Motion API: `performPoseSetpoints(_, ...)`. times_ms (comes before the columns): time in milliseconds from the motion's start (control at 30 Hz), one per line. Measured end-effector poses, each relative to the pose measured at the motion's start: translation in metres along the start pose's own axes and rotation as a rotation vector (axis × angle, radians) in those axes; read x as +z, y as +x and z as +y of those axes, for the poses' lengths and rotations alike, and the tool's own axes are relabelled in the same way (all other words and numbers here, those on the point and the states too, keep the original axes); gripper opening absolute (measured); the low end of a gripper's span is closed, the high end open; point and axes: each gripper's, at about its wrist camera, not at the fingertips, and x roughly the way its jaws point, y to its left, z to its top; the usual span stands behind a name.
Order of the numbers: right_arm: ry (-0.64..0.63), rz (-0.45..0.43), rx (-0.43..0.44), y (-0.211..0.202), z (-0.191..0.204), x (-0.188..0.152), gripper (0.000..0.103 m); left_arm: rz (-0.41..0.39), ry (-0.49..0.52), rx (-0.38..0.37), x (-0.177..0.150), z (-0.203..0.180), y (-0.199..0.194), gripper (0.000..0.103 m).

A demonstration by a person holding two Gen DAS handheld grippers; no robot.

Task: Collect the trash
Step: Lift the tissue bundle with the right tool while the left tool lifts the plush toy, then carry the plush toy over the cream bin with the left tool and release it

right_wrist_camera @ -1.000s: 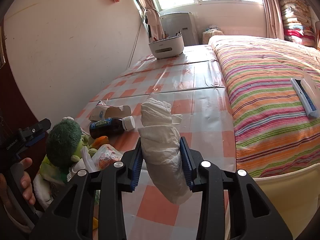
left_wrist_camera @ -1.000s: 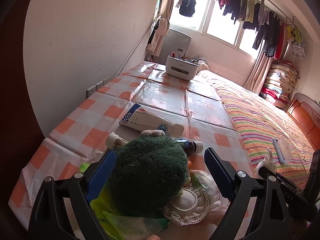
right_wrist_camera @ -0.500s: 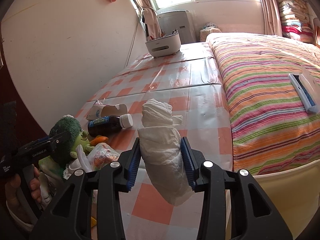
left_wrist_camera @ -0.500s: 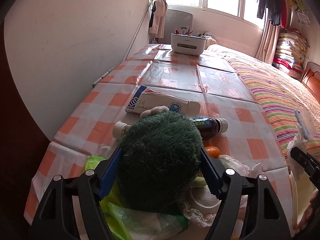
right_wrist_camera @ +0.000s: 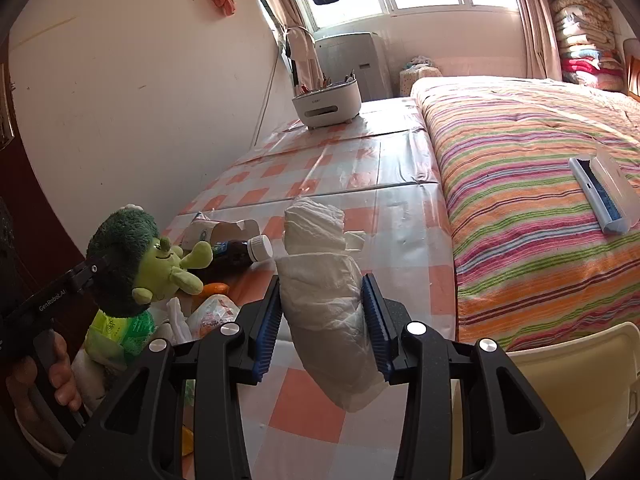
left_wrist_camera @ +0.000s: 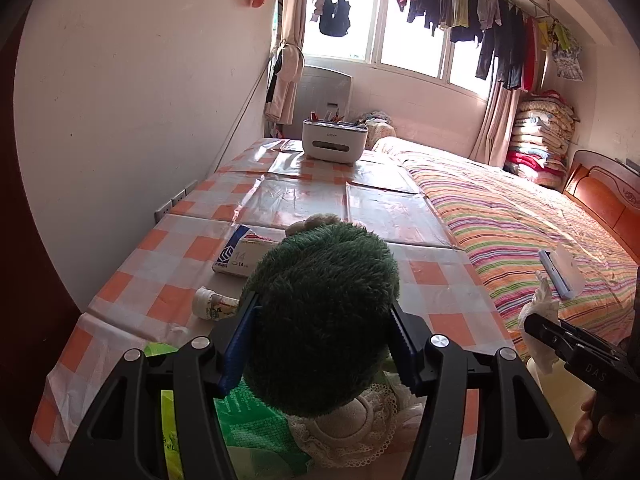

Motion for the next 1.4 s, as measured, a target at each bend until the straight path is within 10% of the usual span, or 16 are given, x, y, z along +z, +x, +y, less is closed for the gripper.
performPoseSetpoints(1400,0.173,-0.118,-0.210,-0.102,-0.104,-0.042,0.043,0.099,-0.022,-0.504,-0.014,-0.123,-0.024,0.060)
